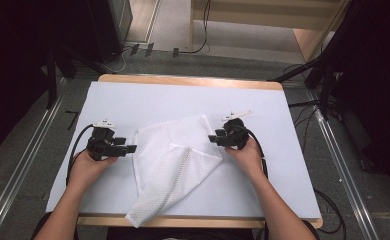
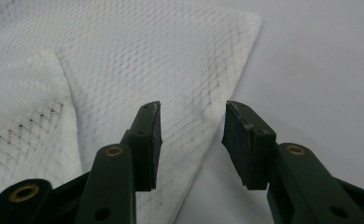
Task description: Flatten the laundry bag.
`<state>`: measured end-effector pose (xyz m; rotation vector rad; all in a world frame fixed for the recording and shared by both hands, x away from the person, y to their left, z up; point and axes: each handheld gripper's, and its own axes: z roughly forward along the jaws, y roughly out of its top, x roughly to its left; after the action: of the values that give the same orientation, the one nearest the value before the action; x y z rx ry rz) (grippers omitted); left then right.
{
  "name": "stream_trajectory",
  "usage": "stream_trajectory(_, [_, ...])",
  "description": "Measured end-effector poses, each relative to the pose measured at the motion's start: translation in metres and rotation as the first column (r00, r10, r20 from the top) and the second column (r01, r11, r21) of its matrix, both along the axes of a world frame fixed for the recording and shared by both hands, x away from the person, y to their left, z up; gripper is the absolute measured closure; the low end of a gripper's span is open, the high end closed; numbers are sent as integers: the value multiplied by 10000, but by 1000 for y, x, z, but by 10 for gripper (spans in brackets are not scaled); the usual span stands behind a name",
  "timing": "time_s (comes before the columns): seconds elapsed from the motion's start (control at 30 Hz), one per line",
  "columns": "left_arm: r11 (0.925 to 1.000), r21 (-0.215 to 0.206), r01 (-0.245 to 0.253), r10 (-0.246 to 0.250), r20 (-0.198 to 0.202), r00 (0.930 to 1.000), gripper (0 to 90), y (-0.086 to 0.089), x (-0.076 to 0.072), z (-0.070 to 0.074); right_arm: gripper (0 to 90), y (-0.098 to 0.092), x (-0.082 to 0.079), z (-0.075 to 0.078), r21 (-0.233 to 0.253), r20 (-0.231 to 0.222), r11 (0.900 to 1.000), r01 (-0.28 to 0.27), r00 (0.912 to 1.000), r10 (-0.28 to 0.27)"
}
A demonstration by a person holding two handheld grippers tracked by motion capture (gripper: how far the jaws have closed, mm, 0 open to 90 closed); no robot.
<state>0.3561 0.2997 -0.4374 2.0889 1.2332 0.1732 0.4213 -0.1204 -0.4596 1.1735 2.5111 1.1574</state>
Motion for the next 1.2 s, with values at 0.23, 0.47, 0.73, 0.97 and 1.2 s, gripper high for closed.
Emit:
stream_trajectory(0.23, [10000, 84, 54, -53, -177, 9998, 421, -8, 4, -10, 560, 4, 4, -8, -318, -172, 9995, 75, 9998, -80])
stream_trajectory(0.47, [9977, 675, 34, -47, 191, 9998, 499, -16, 1, -14, 625, 13, 3, -10, -485, 40, 9986, -191, 9998, 193])
stream_trajectory(0.73, [9974, 634, -332, 339, -99, 9994, 650, -20, 3, -11, 731, 16, 3, -9, -440, -282, 9990, -74, 9996, 61])
stream_trajectory(0.97, [9980, 362, -522, 514, 212, 9985, 642, -13, 17, 0, 728, 16, 6, -8, -337, -402, 9994, -65, 9992, 52])
stream_trajectory(1.2, [9947, 784, -668, 676, -75, 9977, 708, -22, 42, -2, 709, 19, 21, -8, -214, -616, 9998, 65, 9981, -78])
